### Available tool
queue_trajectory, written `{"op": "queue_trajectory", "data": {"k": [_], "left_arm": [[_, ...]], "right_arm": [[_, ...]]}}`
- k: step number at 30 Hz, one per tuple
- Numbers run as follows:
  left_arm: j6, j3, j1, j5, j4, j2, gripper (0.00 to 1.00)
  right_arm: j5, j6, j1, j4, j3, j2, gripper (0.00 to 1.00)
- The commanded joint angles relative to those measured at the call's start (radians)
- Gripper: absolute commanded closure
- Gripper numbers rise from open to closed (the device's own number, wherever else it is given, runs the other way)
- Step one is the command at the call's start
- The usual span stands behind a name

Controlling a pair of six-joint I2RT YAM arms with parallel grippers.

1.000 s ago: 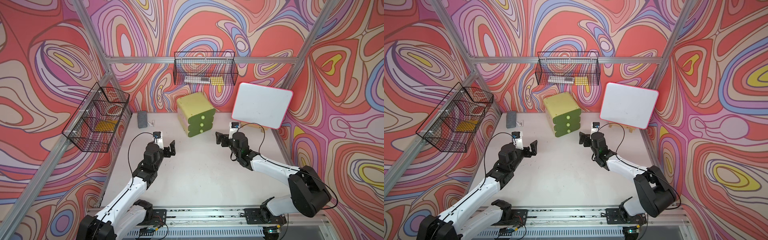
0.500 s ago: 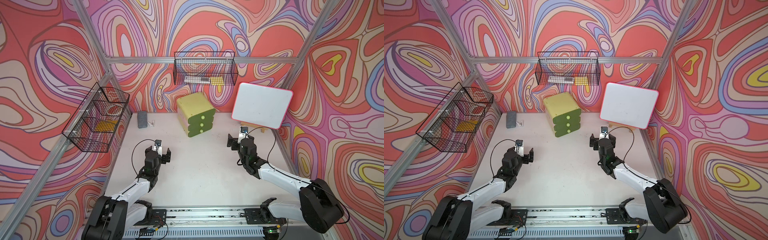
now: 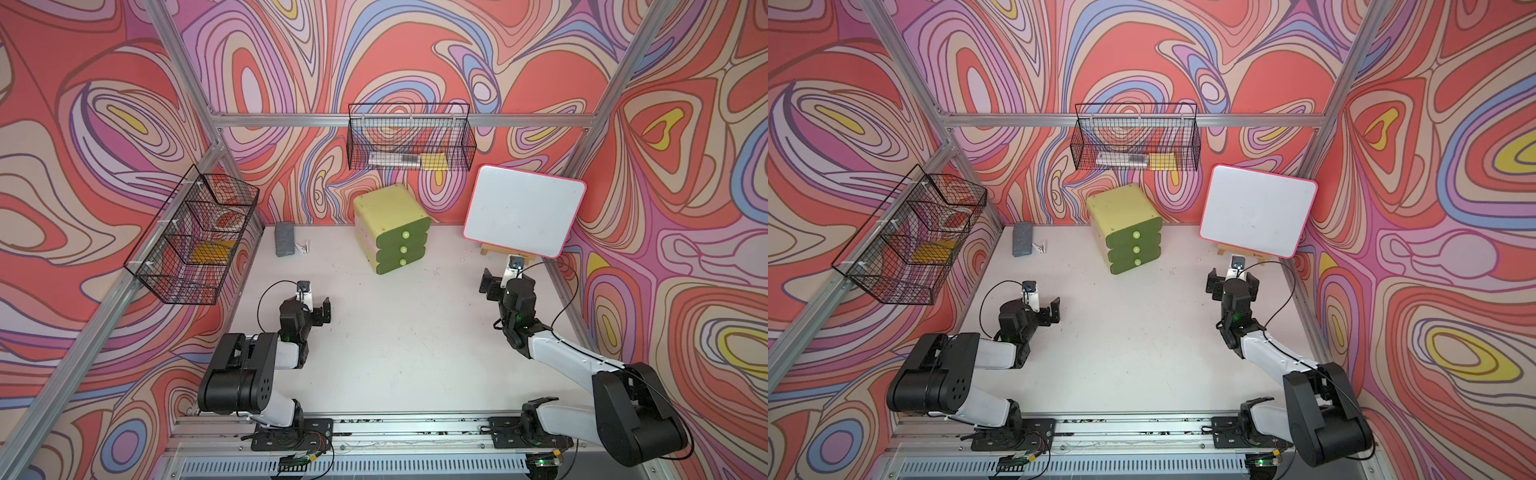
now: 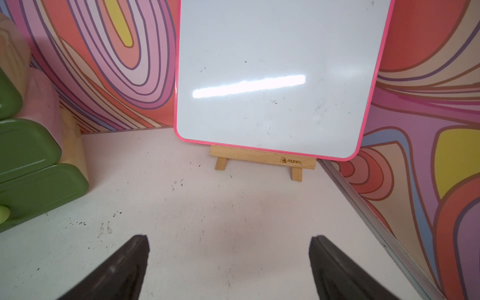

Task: Place the wired earphones into the drawer by color
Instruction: Reset both arms

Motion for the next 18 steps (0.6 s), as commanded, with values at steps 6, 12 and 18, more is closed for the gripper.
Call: {"op": "queue_trajectory", "data": {"k": [6,12,18], "left_arm": [[-0.026,0.098,0.004,-0.024,-0.104,0.000,0.01],[-0.029,0.084,0.004,-0.029,-0.058,0.008,0.01],[-0.029,0.087,0.004,-0.029,-0.065,0.007,0.01]], "right_arm": [[-0.095,-0.025,-0.061,0.123,0.005,0.152,0.02],[-0.130,-0.048,-0.094,0.295,-0.015,0.292,0.02],[-0.132,-0.023,-0.122,0.483,-0.070,0.382,0.02]]}}
